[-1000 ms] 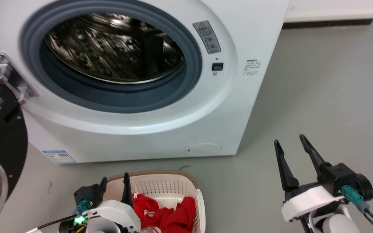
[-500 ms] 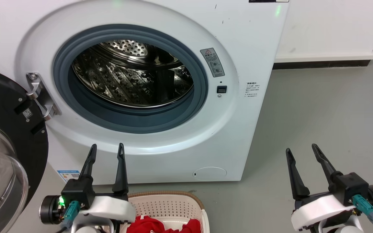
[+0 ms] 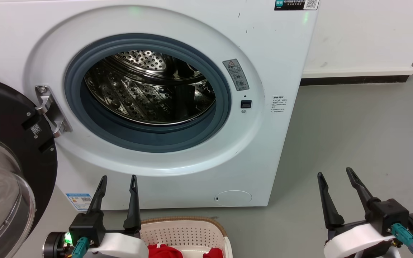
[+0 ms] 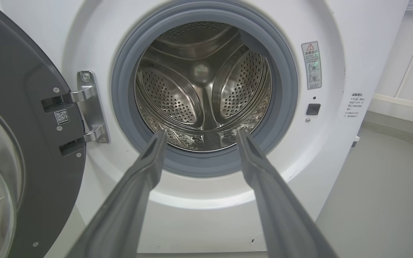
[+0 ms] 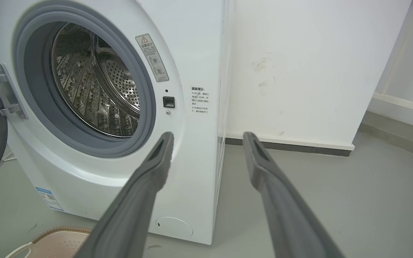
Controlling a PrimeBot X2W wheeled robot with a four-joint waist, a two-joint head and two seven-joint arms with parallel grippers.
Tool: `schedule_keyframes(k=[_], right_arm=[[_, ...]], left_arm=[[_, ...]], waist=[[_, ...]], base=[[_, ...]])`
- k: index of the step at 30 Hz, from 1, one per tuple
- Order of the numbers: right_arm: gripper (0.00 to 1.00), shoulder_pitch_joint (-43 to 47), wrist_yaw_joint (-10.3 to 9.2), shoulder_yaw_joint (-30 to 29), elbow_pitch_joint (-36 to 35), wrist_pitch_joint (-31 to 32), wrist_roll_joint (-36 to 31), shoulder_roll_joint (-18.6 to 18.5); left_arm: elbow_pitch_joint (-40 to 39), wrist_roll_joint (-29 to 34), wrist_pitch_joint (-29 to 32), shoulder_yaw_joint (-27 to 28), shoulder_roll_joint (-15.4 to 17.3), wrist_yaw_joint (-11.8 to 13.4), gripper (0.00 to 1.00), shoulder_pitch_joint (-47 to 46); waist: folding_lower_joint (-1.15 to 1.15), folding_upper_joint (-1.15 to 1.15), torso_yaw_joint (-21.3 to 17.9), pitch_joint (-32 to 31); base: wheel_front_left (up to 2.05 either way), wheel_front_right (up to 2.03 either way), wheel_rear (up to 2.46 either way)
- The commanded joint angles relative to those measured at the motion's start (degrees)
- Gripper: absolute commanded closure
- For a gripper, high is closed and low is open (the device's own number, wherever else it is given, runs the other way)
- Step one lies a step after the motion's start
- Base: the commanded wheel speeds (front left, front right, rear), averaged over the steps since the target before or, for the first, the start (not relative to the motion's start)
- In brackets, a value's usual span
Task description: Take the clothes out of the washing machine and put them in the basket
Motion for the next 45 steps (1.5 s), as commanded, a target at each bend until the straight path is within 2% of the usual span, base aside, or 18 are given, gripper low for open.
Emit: schedule_keyframes(k=[1, 11, 12, 15, 29, 45], right_arm=[[0.0, 0.5, -0.04, 0.0, -0.3, 0.3, 0.2, 0.0], [0.0, 0.6, -0.04, 0.3, -0.5, 0.5, 0.5, 0.0], [1.0, 0.3, 0.0, 0.2, -0.2, 0.4, 0.2, 0.0], [1.0, 0.7, 0.0, 0.6, 0.1, 0.3, 1.7, 0.0], [1.0, -1.2, 0.0, -0.2, 2.1, 2.7, 20.2, -1.0], [1.0, -2.6, -0.01, -0.9, 3.7, 4.8, 35.8, -1.6]], left_arm=[[0.4, -0.1, -0.1, 0.2, -0.1, -0.1, 0.0, 0.5], [1.5, -0.6, -0.1, 0.6, -0.1, -0.5, 0.0, 0.3], [1.5, -0.6, 0.0, 0.5, -0.1, -0.4, 1.0, 0.0], [2.7, -2.2, 0.8, 1.1, -0.1, -0.6, 1.0, -0.6], [3.4, -18.4, 4.7, 2.6, -0.1, -2.0, 1.0, -1.7], [4.2, -32.7, 8.1, 4.0, -0.1, -3.2, 1.0, -2.9]], waist=[[0.01, 0.0, 0.0, -0.1], [0.01, 0.0, -0.2, -0.2], [0.01, 0.0, -0.2, -0.2], [0.01, 0.0, -0.2, -0.2], [0.01, 0.0, 0.1, 0.1], [0.01, 0.0, 0.4, 0.4]], base=[[0.0, 0.0, 0.0], [0.0, 0.0, 0.0], [0.0, 0.0, 0.0], [0.0, 0.0, 0.0], [0.0, 0.0, 0.0], [0.0, 0.0, 0.0]])
